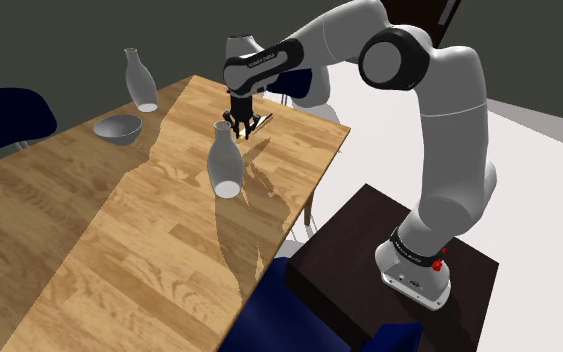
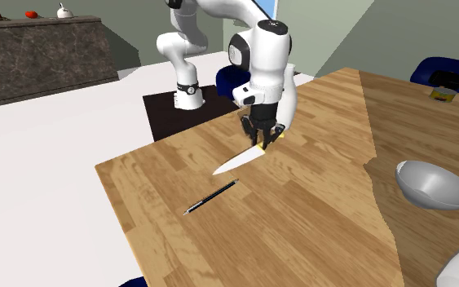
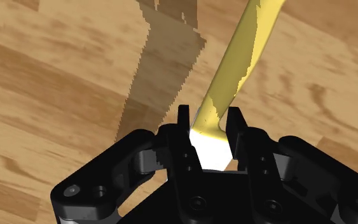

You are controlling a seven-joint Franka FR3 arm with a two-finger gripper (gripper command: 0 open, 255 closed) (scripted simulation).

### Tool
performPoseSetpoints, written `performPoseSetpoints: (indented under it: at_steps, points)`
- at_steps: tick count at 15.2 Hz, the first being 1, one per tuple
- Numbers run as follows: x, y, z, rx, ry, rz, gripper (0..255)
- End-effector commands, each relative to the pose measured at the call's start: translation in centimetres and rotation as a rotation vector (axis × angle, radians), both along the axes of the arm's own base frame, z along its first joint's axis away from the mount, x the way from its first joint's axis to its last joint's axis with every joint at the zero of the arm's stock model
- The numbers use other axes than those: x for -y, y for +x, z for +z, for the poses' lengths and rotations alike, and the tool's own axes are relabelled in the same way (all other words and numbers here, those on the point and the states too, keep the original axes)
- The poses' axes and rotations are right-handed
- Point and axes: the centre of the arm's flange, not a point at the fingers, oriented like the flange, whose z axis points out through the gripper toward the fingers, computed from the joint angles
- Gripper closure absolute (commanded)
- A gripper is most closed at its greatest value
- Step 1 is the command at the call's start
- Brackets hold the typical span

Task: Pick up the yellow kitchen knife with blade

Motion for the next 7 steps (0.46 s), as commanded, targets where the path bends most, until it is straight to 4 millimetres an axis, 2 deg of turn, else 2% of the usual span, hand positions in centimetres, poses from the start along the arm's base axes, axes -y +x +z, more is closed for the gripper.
performPoseSetpoints:
  at_steps: [1, 5, 7]
  points:
    - [0.0, 0.0, 1.1, 0.0, 0.0, 0.0, 255]
    - [0.0, 0.0, 3.2, 0.0, 0.0, 0.0, 255]
    - [0.0, 0.0, 3.3, 0.0, 0.0, 0.0, 255]
